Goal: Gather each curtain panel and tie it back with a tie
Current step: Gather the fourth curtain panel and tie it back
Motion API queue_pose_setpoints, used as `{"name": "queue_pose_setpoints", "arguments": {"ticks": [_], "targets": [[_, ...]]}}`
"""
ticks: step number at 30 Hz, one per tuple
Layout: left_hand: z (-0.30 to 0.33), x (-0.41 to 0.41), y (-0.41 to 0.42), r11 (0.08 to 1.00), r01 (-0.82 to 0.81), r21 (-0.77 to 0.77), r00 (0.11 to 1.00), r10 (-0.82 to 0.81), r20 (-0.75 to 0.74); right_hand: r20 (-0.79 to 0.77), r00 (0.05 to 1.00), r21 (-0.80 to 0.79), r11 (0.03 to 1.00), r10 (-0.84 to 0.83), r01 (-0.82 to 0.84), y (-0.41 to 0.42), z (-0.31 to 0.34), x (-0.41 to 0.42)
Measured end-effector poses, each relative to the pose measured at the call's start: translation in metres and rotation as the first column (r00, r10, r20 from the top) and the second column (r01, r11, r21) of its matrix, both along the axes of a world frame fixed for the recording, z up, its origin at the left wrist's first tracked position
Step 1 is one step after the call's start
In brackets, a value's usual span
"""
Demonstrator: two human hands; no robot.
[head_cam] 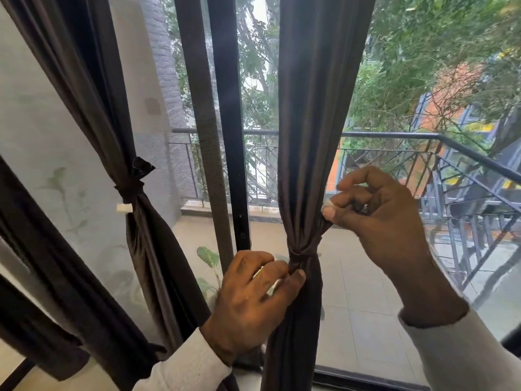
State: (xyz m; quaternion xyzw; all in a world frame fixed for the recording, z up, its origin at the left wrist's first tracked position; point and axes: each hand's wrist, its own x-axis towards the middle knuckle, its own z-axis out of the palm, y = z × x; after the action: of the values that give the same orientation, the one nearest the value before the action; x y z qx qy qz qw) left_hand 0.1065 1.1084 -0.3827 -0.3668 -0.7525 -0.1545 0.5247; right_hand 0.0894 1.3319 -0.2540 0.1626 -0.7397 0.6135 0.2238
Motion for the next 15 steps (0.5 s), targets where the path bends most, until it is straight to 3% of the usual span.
{"name": "queue_pose_setpoints", "arguments": {"ticks": [5,10,15], "targets": [[0.003,-0.024,-0.001,1.0,0.018,0.015,0.988,-0.02,0.15,0.051,0.986,0.127,0.981,-0.157,0.15,0.004,-0.028,-0.015],[0.001,-0.047,0.01,0.994,0.103,0.045,0.984,-0.108,0.144,0.151,0.905,0.145,0.914,-0.398,0.378,0.022,-0.078,-0.02],[-0.02,-0.051,0.06,0.974,0.222,-0.035,0.962,-0.213,0.17,0.232,0.813,0.297,0.835,-0.534,0.463,0.056,-0.121,0.002]]}}
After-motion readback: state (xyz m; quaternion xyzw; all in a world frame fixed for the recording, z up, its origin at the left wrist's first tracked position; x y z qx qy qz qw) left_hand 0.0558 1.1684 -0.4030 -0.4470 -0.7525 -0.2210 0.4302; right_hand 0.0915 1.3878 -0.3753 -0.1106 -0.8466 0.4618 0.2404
